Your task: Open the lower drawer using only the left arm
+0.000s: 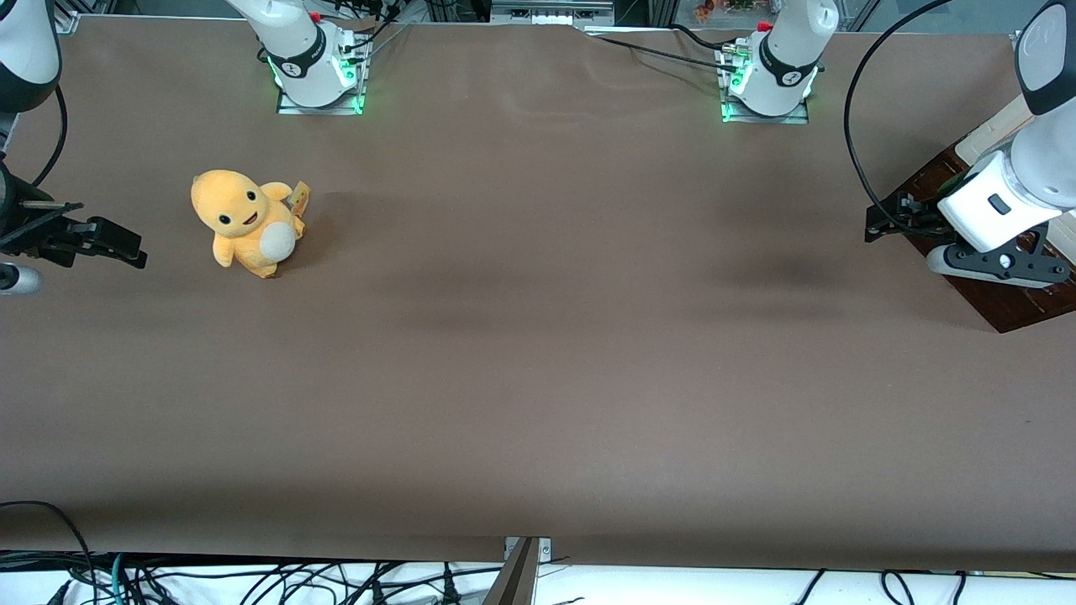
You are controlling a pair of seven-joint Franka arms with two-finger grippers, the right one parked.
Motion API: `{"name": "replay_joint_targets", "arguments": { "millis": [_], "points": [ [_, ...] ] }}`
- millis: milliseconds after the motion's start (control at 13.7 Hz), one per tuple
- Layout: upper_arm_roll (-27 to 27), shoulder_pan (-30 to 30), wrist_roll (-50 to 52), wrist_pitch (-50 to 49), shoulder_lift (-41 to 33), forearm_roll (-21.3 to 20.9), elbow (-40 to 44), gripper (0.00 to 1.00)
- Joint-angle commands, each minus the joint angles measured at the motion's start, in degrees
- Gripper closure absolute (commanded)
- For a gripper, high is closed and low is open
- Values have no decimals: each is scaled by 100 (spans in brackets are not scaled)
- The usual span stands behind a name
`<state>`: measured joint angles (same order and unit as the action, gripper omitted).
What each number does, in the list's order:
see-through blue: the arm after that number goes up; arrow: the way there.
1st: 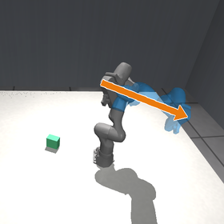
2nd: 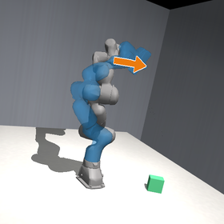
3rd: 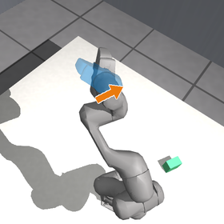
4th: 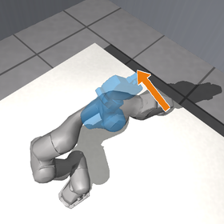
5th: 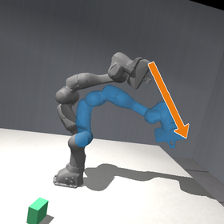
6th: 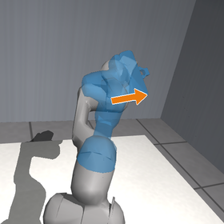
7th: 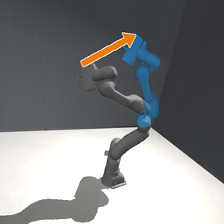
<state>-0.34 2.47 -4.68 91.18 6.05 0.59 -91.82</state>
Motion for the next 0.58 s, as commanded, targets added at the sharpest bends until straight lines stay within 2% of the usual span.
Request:
{"name": "replay_joint_targets", "arguments": {
  "millis": [0, 146, 511],
  "points": [
    [-54, -36, 134, -144, 107, -531, 191, 0],
    [-80, -19, 230, -144, 159, -928, 183, 0],
    [-115, 209, 1897, -785, 694, -2166, 139, 0]
  ]
}}
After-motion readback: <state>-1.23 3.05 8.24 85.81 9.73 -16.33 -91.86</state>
